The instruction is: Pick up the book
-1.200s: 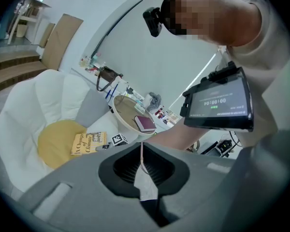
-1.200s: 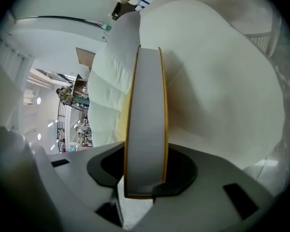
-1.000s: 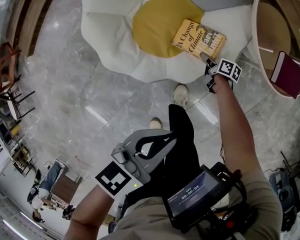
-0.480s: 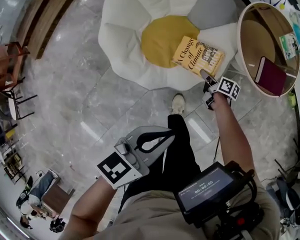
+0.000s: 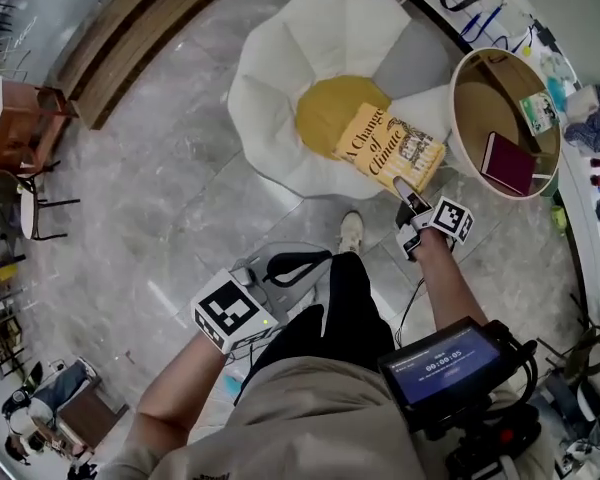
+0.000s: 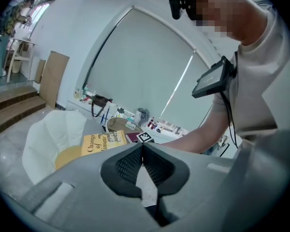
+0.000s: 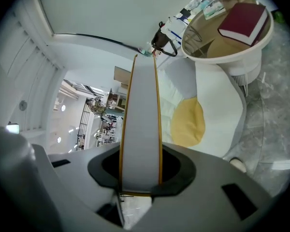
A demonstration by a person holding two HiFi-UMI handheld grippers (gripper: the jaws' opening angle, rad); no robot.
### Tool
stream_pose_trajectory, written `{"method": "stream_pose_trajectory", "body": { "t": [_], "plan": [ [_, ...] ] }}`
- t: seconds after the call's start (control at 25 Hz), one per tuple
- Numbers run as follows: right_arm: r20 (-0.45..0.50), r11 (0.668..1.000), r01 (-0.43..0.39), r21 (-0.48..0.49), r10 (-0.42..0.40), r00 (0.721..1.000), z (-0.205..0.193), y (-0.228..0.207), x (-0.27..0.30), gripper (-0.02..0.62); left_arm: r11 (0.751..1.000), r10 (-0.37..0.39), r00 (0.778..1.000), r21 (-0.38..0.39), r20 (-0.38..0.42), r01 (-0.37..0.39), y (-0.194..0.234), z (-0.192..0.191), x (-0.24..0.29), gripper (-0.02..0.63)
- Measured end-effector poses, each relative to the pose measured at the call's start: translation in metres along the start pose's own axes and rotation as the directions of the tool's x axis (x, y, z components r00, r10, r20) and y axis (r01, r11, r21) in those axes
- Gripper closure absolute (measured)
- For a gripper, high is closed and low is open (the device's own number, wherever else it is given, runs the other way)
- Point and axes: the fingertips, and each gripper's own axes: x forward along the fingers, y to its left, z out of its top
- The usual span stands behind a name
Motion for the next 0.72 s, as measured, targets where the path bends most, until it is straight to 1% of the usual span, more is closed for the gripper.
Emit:
{"method": "stream_pose_trajectory", "body": {
  "t": [0.12,0.2,0.4,0.48,0.6,0.72],
  "plan": [
    [0.026,0.999,-0.051,-0.013,0.052,0.998,-0.037,0.062,-0.048,0.454,0.999,0.005,1.0,0.037,-0.001,-0.005,-0.045,-0.005,-0.046,0.598],
    [0.04,0.997,-0.075,-0.013,0.075,0.996,-0.053,0.088,-0.071,0.454,0.999,0.011,1.0,0.042,-0.009,-0.011,-0.059,-0.01,-0.061,0.598],
    [0.057,0.997,-0.074,-0.034,0.075,0.996,-0.054,0.114,-0.084,0.454,0.998,-0.013,1.0,0.057,-0.009,0.014,-0.04,-0.011,-0.059,0.598],
    [0.059,0.994,-0.11,-0.022,0.111,0.992,-0.062,0.14,-0.095,0.454,0.998,-0.025,1.0,0.06,-0.007,0.025,-0.045,-0.005,-0.066,0.598],
    [0.044,0.988,-0.144,-0.061,0.147,0.988,-0.104,0.182,-0.134,0.453,0.998,-0.034,0.999,0.05,0.01,0.034,-0.084,-0.012,-0.098,0.598],
    [0.04,0.982,-0.16,-0.098,0.164,0.986,-0.145,0.206,-0.167,0.453,0.998,-0.047,0.999,0.048,0.027,0.045,-0.117,-0.03,-0.123,0.598]
  ]
}}
